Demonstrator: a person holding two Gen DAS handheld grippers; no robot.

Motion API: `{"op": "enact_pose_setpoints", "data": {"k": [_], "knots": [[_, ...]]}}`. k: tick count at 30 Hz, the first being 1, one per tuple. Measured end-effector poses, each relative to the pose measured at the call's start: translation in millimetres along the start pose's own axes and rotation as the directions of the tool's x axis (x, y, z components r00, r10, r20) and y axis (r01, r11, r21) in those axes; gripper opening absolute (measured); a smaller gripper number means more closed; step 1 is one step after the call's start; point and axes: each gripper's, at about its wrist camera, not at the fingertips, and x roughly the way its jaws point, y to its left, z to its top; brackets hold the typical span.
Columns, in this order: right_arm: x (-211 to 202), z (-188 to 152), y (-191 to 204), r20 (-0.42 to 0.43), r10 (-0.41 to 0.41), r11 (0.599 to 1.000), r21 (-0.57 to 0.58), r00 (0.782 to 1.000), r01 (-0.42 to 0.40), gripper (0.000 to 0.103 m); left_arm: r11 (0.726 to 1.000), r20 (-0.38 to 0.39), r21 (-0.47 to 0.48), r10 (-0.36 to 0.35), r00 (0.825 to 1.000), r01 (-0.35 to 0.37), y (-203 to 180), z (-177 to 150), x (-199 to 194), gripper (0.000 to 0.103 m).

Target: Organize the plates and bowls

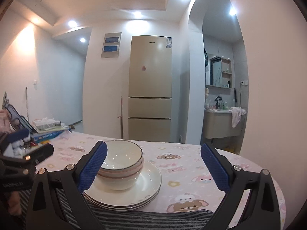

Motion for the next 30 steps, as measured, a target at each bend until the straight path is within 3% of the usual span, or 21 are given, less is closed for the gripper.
{"op": "enact_pose_setpoints", "data": {"k": [6,21,30], "knots": [[2.4,-1.9,-8.8,-0.020,0.025,0.999,0.032,0.999,-0.025,0.098,0.999,0.010,0.037,-0.015,1.000,0.015,-7.1,-1.7,-1.8,0.103],[-7.3,-2.3,-19.6,0.020,0.024,0.996,0.082,1.000,-0.026,0.102,0.999,0.033,-0.028,0.016,0.999,-0.015,8.3,-4.3,-8.7,0.103],[-7.1,-1.6,-16.7,0.023,0.021,0.997,0.069,1.000,-0.023,0.103,1.000,-0.012,-0.030,0.008,1.000,-0.008,8.6,-5.7,0.7,0.103]]}}
